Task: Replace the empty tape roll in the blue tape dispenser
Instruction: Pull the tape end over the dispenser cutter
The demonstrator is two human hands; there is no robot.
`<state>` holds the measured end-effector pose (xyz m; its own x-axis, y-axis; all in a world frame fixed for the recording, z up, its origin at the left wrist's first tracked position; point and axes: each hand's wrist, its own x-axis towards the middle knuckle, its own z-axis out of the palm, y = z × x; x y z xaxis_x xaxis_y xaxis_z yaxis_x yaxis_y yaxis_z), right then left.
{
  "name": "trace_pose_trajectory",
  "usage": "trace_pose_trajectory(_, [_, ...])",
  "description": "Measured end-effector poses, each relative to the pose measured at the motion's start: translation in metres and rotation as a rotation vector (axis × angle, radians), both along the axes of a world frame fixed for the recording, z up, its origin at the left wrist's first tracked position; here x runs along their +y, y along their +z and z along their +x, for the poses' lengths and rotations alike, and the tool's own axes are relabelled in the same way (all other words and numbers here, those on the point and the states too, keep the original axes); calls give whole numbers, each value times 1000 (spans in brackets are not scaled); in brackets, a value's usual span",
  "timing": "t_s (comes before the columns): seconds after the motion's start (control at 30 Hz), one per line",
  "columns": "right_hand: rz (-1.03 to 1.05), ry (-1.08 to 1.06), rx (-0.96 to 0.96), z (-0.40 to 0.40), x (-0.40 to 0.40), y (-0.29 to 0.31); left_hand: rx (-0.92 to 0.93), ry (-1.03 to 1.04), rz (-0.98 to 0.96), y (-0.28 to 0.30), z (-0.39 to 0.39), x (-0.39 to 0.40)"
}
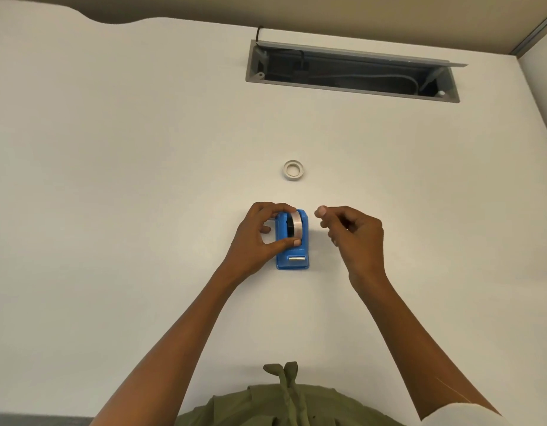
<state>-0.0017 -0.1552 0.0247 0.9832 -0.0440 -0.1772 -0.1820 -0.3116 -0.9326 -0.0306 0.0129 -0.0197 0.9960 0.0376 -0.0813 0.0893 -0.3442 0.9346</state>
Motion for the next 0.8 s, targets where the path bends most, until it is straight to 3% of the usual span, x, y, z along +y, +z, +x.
trace_pose_trajectory(0.1, [5,-29,134,-7,1,3,-1,-3,-7,0,1,0])
trace_pose_trajectory(0.3, [213,-77,577,-15,12,12,-41,6,-6,0,0,-1])
trace_pose_trajectory(0.8, [308,-155,653,-17,20,12,-53,-34,-37,3,-3,5])
